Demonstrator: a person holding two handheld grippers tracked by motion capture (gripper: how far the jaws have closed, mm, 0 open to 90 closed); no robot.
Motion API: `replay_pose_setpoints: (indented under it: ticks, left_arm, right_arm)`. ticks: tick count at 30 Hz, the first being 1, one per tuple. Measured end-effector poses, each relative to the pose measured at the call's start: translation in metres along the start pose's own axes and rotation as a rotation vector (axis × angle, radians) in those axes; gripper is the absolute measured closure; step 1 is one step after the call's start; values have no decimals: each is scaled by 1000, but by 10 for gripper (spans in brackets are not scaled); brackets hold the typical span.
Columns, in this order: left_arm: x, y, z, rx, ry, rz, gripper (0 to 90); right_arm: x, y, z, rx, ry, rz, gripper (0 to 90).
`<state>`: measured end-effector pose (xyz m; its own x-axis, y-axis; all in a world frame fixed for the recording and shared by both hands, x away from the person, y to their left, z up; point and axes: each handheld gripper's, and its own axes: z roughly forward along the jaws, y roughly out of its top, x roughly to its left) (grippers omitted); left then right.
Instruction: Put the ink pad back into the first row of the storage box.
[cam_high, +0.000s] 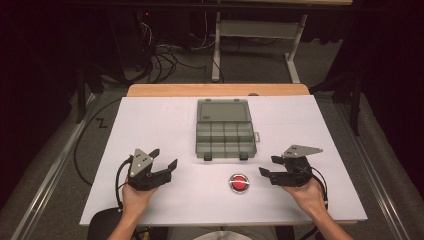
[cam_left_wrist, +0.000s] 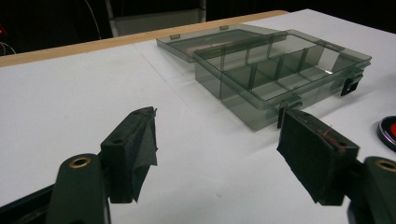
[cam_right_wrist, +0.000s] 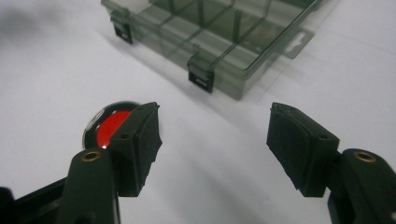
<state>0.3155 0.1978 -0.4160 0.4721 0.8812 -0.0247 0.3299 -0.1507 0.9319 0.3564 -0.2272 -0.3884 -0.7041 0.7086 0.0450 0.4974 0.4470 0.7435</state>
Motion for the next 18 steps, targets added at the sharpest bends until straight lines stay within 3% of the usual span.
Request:
replay_pose_setpoints:
  ticks: [7, 13, 18]
  left_arm:
    - [-1, 0, 1, 4, 7, 2, 273]
    - [0, 0, 1, 3, 15, -5, 257]
    - [0, 0, 0, 1, 15, -6, 255]
  right_arm:
    - [8, 6, 10, 83, 32, -24, 366]
    - [18, 16, 22, 181, 67, -72, 355]
    - [25, 20, 29, 225, 84, -98, 349]
